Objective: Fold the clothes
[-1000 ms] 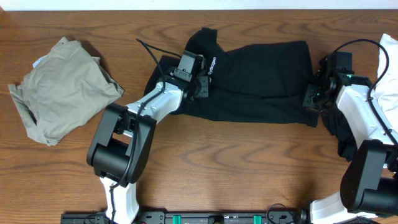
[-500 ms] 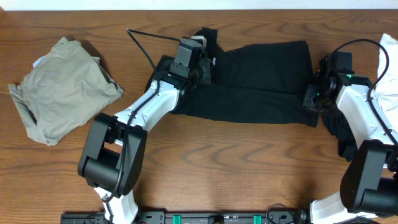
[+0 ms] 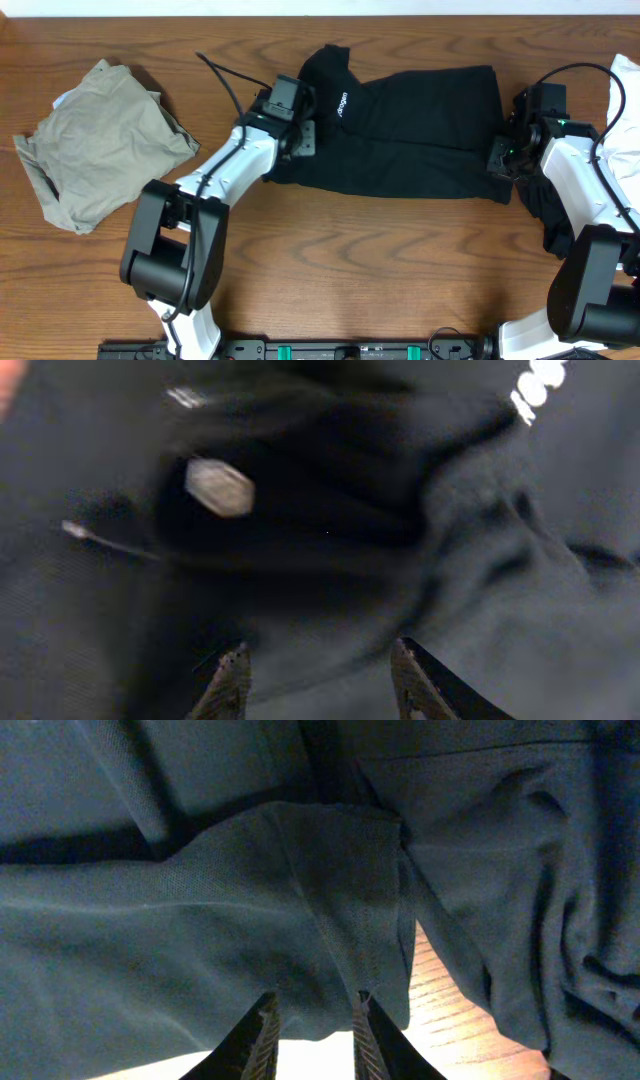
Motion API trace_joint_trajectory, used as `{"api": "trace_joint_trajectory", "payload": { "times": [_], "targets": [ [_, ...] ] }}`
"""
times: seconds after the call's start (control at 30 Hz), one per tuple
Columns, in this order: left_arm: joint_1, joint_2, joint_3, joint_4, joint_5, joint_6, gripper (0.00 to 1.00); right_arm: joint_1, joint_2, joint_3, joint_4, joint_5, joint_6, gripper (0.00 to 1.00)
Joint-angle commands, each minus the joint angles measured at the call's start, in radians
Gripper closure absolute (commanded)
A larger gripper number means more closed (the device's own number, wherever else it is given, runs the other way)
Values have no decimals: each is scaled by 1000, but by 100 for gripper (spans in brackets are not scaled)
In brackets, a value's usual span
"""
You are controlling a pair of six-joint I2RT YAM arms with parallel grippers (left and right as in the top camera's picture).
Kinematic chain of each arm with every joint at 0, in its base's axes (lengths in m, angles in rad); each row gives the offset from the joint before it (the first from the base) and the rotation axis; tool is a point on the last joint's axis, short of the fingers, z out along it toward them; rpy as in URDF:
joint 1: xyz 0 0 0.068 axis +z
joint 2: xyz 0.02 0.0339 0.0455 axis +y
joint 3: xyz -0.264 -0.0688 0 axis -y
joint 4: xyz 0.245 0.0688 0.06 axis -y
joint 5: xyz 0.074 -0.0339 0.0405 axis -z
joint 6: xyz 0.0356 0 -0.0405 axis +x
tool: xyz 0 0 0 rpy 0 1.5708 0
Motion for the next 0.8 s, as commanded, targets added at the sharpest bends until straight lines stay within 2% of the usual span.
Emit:
{"api": "trace_joint_trajectory", "payload": {
  "times": [0.0,0.2,0.4,0.67,0.77],
  "targets": [
    [28,24,-13,28,-32,16,52,3,2,0,-5,-1,-5,76],
    [38,79,-13,53,-32,17,52,3,2,0,-21,-1,-6,77],
    [43,153,-13,-10,-11,17,52,3,2,0,-24,0,-6,77],
    [124,170,-13,-243,-23,12,70,3,2,0,-24,0,-6,77],
    [167,170,-13,-364,-22,-23,73,3,2,0,-24,0,-6,77]
  ]
}}
